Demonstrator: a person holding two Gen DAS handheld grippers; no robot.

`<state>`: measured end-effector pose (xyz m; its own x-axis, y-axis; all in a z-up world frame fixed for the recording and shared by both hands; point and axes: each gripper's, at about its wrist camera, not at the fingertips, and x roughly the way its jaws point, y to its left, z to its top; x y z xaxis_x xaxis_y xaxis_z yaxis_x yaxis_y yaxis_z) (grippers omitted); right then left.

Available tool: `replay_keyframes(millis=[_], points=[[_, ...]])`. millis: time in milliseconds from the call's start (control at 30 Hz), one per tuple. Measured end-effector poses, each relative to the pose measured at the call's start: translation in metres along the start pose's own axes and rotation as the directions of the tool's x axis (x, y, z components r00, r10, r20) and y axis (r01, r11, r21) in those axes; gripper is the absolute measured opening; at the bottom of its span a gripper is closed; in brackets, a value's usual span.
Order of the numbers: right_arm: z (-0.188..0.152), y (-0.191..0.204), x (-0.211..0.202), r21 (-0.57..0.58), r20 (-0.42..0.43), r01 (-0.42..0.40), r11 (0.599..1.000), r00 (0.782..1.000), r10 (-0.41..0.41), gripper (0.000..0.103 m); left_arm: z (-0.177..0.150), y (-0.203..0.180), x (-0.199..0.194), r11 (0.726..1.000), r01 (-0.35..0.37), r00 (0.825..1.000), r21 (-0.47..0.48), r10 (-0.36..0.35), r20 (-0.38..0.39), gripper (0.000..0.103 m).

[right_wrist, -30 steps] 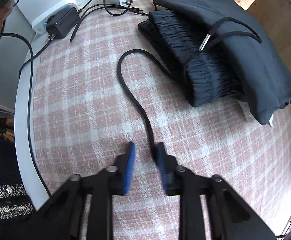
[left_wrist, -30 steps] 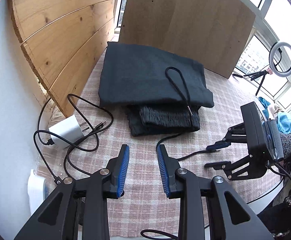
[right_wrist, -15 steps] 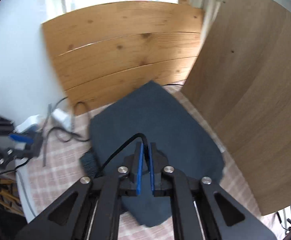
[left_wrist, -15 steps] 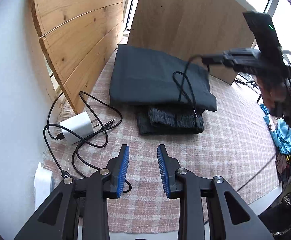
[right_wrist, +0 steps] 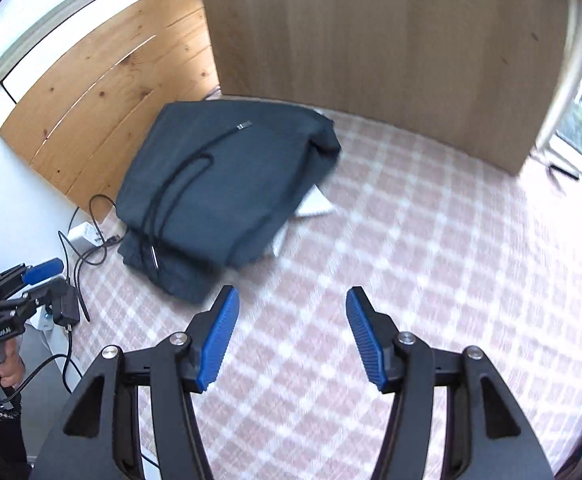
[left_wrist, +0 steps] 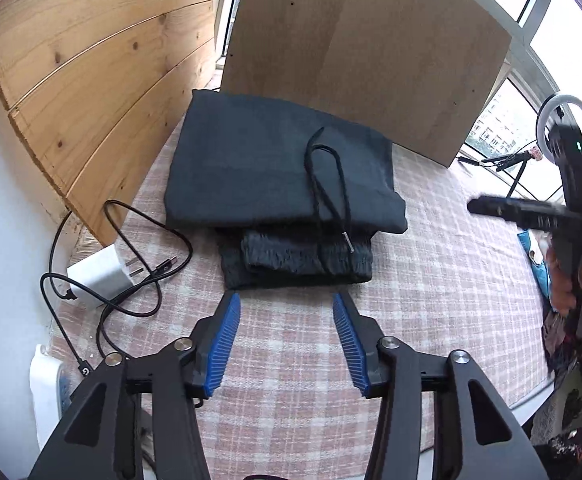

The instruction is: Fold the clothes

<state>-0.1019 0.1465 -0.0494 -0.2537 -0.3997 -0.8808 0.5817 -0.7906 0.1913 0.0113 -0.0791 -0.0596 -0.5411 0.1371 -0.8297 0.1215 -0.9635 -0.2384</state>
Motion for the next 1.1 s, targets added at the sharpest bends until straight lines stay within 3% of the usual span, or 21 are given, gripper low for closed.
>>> replay_keyframes(millis=[133, 267, 467, 667, 800, 1100], points=[[-0.060, -0.034, -0.004, 0.167, -0.028, 0.013, 0.986, 1.000, -0.008, 0.055, -0.008, -0.039, 0.013, 0.998, -0.012, 0.999, 0.062, 0.015, -0.043, 0.056], [-0.097, -0.051, -0.021, 0.192, -0.017, 0.070, 0.979, 0.998, -0.068, 0.055, -0.020, -0.075, 0.013, 0.994, -0.037, 0.998, 0.101, 0.043, -0.056, 0.060], [-0.136, -0.073, -0.043, 0.116, -0.028, 0.116, 0.986, 0.993, -0.113, 0.055, -0.049, -0.118, -0.012, 0.989, -0.137, 0.990, 0.060, 0.138, -0.003, 0.069], [-0.169, -0.088, -0.082, 0.019, 0.018, 0.138, 0.990, 0.990, -0.138, 0.055, -0.085, -0.163, -0.037, 0.969, -0.247, 0.969, -0.003, 0.247, 0.026, 0.071], [-0.191, -0.102, -0.107, -0.015, 0.054, 0.136, 0.991, 0.989, -0.135, 0.065, -0.107, -0.189, -0.053, 0.960, -0.278, 0.959, -0.042, 0.280, 0.044, 0.074], [-0.234, -0.133, -0.133, -0.021, 0.070, 0.093, 0.995, 0.993, -0.091, 0.065, -0.149, -0.224, -0.078, 0.940, -0.322, 0.943, -0.111, 0.330, 0.052, 0.075]])
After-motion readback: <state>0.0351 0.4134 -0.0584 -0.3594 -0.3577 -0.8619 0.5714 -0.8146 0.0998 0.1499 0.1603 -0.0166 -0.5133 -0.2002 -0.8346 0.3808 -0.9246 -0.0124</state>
